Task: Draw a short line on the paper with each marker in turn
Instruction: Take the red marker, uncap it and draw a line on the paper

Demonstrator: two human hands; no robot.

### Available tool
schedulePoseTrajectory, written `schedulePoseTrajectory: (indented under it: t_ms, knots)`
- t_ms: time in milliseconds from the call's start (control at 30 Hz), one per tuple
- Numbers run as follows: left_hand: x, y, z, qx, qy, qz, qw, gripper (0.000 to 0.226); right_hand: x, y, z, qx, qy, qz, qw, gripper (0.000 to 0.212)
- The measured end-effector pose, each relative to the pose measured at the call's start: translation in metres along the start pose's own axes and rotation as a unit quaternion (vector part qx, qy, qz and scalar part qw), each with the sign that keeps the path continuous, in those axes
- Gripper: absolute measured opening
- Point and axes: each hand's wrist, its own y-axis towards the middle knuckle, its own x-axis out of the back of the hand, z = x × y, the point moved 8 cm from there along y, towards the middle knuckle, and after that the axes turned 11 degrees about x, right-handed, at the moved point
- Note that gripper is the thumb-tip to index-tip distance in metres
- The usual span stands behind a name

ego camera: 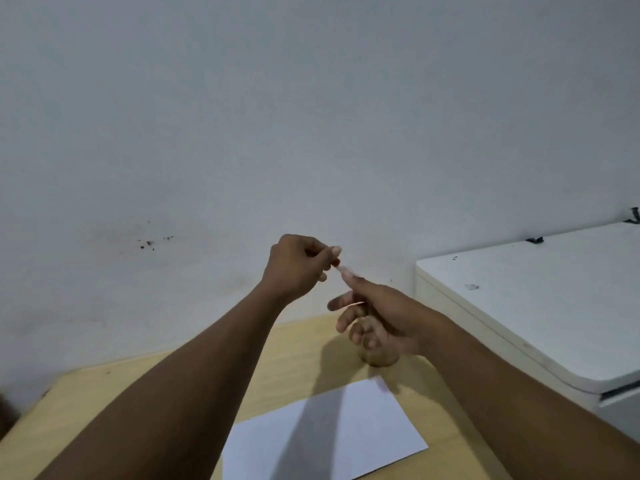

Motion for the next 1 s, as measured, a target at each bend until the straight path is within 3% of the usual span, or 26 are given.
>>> schedulePoseTrajectory:
  t_ms: [67, 133, 233, 433, 600, 700, 767, 833, 900, 1000]
  knots:
    - [0.016, -0.01, 0.007, 0.025, -0.051, 0.015, 0.998, 0.03, -0.026, 0.007, 0.0, 0.033, 0.134, -0.04, 0.99, 0.07]
    - [0.03, -0.02, 0.019, 0.049, -0.099, 0.021, 0.994, 0.03, -0.041, 0.016, -0.002, 0.063, 0.268, -0.105, 0.956, 0.062]
    - [0.049, -0.033, 0.045, 0.085, -0.152, 0.017, 0.985, 0.027, -0.058, 0.031, -0.008, 0.072, 0.359, -0.163, 0.916, 0.044]
    - [0.06, -0.05, 0.104, 0.152, -0.221, -0.007, 0.963, 0.026, -0.086, 0.052, -0.019, 0.079, 0.326, -0.144, 0.931, 0.02]
    - [0.052, -0.057, 0.15, 0.227, -0.316, -0.013, 0.921, 0.025, -0.095, 0.065, -0.022, 0.113, 0.244, -0.079, 0.96, 0.01]
    - [0.057, -0.061, 0.179, 0.265, -0.364, -0.034, 0.892, 0.025, -0.083, 0.068, -0.024, 0.117, 0.235, -0.083, 0.961, 0.011]
    - [0.067, -0.065, 0.204, 0.27, -0.289, -0.032, 0.918, 0.027, -0.069, 0.065, -0.028, 0.112, 0.205, -0.085, 0.969, 0.014]
    - [0.071, -0.07, 0.223, 0.248, -0.065, -0.002, 0.967, 0.027, -0.06, 0.062, -0.037, 0.094, 0.138, -0.065, 0.984, 0.021]
    - [0.064, -0.077, 0.234, 0.22, 0.104, 0.024, 0.97, 0.02, -0.061, 0.059, -0.048, 0.068, 0.096, -0.048, 0.992, 0.023]
    - [0.05, -0.086, 0.243, 0.198, 0.17, 0.053, 0.964, 0.008, -0.069, 0.057, -0.062, 0.066, 0.057, -0.056, 0.995, 0.011]
